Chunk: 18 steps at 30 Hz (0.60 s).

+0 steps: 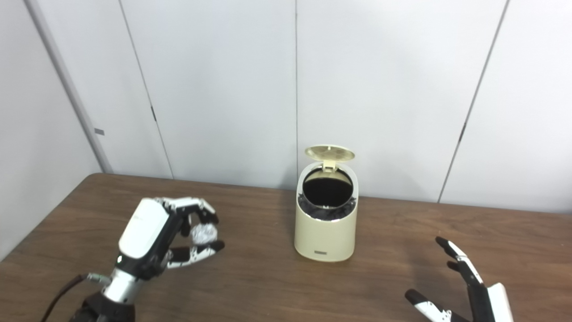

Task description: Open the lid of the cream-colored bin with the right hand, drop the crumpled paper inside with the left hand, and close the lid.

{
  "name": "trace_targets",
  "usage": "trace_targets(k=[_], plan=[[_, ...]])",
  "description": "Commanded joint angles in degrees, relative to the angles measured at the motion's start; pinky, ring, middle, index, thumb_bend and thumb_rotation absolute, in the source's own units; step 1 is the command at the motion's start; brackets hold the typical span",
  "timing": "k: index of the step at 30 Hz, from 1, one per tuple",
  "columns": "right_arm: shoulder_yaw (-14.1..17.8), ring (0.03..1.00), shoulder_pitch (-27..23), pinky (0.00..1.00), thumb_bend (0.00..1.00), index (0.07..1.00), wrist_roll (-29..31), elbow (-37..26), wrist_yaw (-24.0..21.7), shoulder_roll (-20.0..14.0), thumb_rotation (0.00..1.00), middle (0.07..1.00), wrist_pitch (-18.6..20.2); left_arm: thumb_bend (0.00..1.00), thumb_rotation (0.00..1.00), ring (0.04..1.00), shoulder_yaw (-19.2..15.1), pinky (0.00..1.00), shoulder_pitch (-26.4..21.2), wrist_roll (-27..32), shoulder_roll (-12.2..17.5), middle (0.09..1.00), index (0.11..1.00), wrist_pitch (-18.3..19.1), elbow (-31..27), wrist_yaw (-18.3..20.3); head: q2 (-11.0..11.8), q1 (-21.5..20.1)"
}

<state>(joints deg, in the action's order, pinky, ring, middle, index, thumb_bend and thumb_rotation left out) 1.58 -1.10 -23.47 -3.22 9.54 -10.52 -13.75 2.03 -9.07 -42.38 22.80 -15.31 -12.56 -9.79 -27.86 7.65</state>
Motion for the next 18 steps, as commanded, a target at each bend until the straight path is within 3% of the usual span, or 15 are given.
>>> trace_targets(k=[1, 9, 18], plan=[[-0.47, 0.862, -1.23, 0.79, 0.72, 0.864, -0.07, -0.26, 1.15, 1.17, 0.66, 0.874, -1.62, 0.52, 0.00, 0.180, -0.13, 0.15, -3.34, 0.60, -0.21, 0.448, 0.497, 0.38, -2.62, 1.09, -0.02, -0.03], [-0.78, 0.884, -1.17, 0.82, 0.76, 0.876, 0.26, 0.54, 1.45, 2.21, 0.66, 0.885, -1.79, 0.52, 0.00, 0.186, 1.97, 0.15, -10.48, -0.39, -3.25, 0.445, 0.500, 0.36, -2.22, 3.86, 0.57, -1.57], [-1.79, 0.876, -0.93, 0.82, 0.78, 0.864, -2.24, 0.61, 2.84, 3.58, 0.69, 0.873, -1.39, 0.52, 0.00, 0.194, 4.72, 0.16, -15.77, -0.36, -5.95, 0.452, 0.498, -1.45, 1.86, 4.23, 1.51, -4.97]])
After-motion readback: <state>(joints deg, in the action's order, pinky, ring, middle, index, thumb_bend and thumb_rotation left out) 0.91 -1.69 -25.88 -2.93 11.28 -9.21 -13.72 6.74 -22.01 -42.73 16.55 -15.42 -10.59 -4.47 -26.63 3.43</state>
